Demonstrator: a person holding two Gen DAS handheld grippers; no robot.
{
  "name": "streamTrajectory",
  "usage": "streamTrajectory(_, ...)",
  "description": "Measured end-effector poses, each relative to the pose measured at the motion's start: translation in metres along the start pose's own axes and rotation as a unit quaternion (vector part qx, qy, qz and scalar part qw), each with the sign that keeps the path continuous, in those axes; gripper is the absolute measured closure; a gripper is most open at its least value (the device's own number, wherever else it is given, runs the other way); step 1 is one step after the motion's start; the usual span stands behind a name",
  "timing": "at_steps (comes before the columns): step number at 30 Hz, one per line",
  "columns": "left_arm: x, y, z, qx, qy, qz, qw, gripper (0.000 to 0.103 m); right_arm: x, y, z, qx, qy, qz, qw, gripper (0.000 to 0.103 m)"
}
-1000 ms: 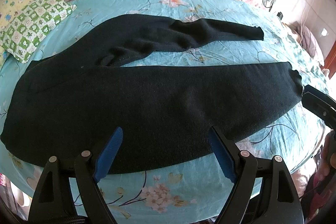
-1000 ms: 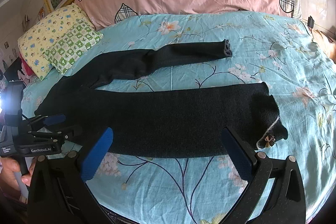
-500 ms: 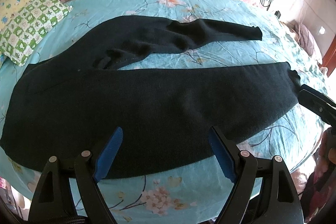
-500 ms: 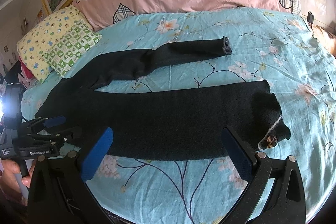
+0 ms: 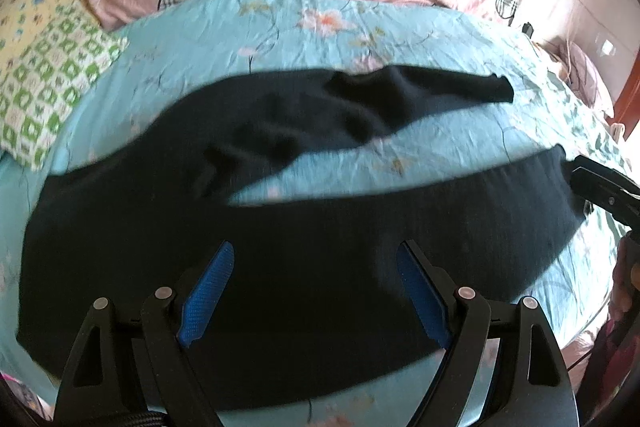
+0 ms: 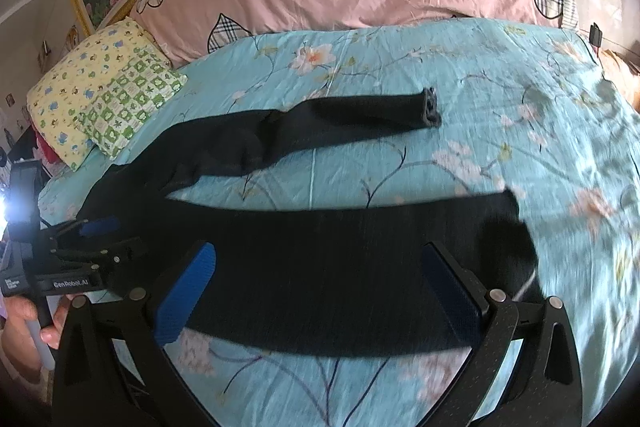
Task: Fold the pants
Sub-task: 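Grasp the pants waistband with the left tool while the right tool grasps the waistband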
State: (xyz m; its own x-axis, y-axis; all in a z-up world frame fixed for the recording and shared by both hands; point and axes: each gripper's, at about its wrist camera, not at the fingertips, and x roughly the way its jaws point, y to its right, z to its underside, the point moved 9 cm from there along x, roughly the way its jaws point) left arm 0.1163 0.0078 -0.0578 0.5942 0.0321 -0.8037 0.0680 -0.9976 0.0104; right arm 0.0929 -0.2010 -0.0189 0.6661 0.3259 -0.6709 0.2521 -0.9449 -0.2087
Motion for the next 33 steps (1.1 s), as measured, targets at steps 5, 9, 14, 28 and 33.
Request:
streamTrajectory(5,0.008,-0.001,-0.04,0.029,0.014,-0.005,0.9995,0.019,0.011,0.012,-0.026,-0.002,0.003,0.004,1.0,0.007)
streamTrajectory(9,0.017,-0.002,-0.065,0.046,0.019,-0.004,0.9988,0.019,0.024,0.026,-0.045,0.007,-0.002,0.01,1.0,0.016)
streamTrajectory(14,0.036,-0.004,-0.092,0.059,0.013,0.005,0.9982,0.019,0.042,0.047,-0.067,0.026,-0.01,0.015,0.999,0.024)
streamTrajectory(28,0.098,-0.003,-0.156,0.081,-0.016,0.054,0.9951,0.019,0.097,0.098,-0.114,0.074,-0.057,-0.001,0.996,0.043)
streamTrajectory(33,0.126,0.01,-0.169,0.1,-0.037,0.076,0.9914,0.019,0.119,0.114,-0.115,0.09,-0.084,-0.005,0.992,0.044)
